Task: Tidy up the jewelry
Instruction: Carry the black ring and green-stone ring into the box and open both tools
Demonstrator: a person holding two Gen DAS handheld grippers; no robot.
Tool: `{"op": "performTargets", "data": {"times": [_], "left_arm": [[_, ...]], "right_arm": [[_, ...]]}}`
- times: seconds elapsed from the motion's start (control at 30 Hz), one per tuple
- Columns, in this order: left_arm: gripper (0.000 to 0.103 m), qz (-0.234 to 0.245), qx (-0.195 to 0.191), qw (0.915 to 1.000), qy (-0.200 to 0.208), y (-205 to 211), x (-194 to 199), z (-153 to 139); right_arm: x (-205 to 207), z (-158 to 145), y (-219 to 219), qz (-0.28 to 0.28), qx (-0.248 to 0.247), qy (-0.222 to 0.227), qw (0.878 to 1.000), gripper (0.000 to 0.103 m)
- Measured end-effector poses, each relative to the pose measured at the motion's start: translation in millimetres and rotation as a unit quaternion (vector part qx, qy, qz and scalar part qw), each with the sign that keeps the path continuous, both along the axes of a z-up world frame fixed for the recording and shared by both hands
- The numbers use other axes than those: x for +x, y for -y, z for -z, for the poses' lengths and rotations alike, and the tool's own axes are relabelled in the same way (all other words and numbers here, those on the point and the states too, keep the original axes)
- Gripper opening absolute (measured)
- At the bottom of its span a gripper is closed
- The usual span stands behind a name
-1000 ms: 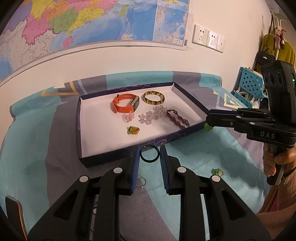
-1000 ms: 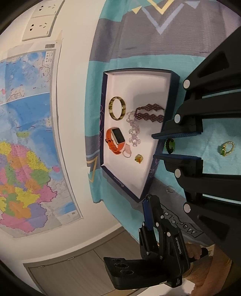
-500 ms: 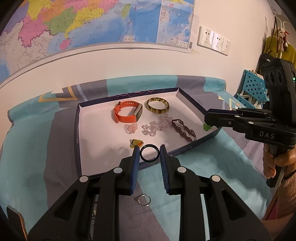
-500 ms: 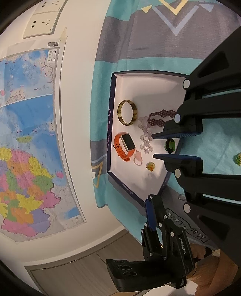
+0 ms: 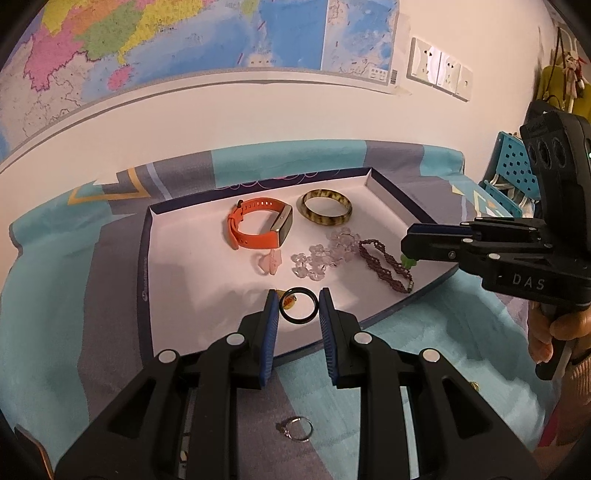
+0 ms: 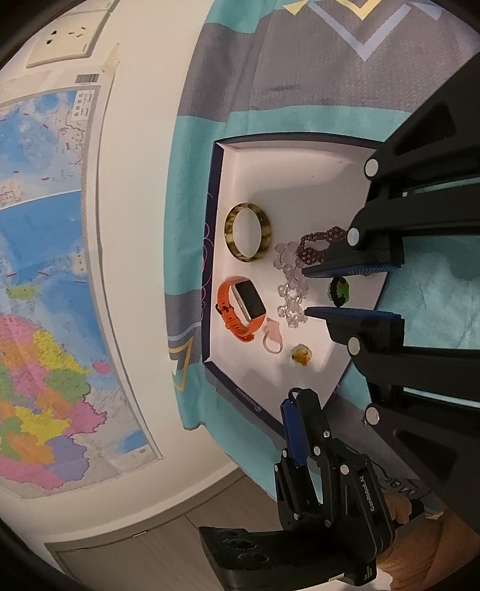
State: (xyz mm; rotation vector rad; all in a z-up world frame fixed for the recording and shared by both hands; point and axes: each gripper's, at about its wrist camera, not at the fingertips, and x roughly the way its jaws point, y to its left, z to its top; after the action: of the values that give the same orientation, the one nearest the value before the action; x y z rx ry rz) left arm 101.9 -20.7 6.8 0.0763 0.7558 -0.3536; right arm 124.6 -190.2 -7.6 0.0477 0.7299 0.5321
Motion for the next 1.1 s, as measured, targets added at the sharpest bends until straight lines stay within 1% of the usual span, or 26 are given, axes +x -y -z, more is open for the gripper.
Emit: {"op": "performTargets", "data": {"times": [0.63,0.87,1.1], "left_arm": [[0.023,-0.008,0.015,0.9995,-0.025,7,21,16],[0.023,-0.014,0.023,0.9988,-0.041,8,31,25],[0.023,-0.013,0.026,0.9986,-0.045,10,33,29]], "right_arm": [[18,14,-8,0.000,-0.011,-0.022,1.000,0.014],[23,19,-12,0.001,-0.017,-0.029,0.999,0.014],[27,24,-15,0.000,-0.022,-0.037,0.999,0.014]]}}
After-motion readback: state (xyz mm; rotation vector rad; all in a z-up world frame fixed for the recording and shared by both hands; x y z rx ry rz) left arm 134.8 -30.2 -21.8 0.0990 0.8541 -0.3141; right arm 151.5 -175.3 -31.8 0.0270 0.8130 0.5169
